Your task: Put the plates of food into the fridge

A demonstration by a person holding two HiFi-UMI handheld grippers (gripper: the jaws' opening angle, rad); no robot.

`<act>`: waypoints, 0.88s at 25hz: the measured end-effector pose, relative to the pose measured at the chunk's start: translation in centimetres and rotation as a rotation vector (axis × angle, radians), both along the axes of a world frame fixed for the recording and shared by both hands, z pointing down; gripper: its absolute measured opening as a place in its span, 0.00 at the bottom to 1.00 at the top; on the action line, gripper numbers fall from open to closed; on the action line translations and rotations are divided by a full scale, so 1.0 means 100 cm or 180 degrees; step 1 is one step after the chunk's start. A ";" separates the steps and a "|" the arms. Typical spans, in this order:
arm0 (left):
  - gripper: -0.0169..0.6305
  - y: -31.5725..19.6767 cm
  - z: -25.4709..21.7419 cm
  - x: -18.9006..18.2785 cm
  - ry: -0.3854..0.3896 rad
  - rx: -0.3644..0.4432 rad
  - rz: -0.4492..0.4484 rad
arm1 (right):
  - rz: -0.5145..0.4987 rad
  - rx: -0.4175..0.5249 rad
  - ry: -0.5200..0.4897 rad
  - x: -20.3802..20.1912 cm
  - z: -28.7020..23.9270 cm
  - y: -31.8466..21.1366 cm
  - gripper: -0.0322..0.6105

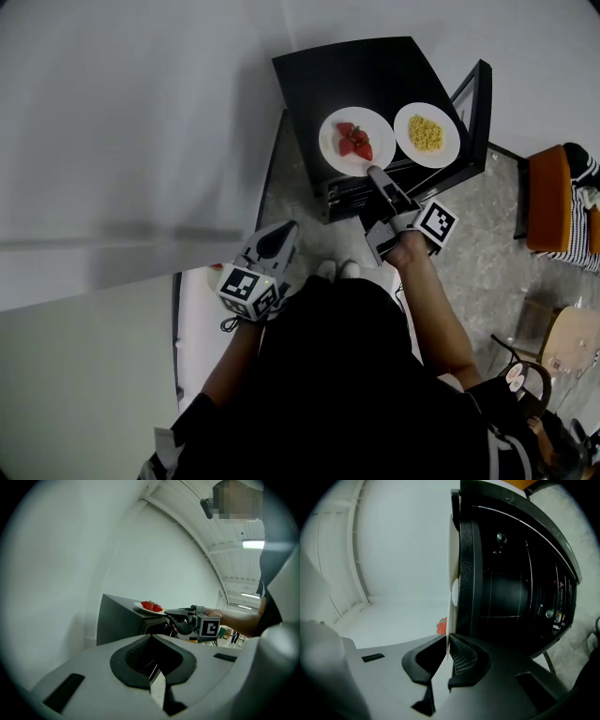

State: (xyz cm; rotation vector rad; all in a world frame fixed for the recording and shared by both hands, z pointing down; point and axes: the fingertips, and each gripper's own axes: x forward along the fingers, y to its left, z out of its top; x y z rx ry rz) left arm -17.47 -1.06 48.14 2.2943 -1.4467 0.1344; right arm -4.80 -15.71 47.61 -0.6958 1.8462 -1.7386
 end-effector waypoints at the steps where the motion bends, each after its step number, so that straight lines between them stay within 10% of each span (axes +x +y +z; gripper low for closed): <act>1: 0.06 0.001 0.001 0.001 0.0002 -0.0001 -0.0003 | -0.0010 -0.0017 -0.0016 0.000 0.000 0.001 0.11; 22: 0.06 0.005 -0.003 0.017 -0.0014 0.0046 0.0041 | -0.0239 0.0098 -0.0385 0.031 -0.012 0.053 0.11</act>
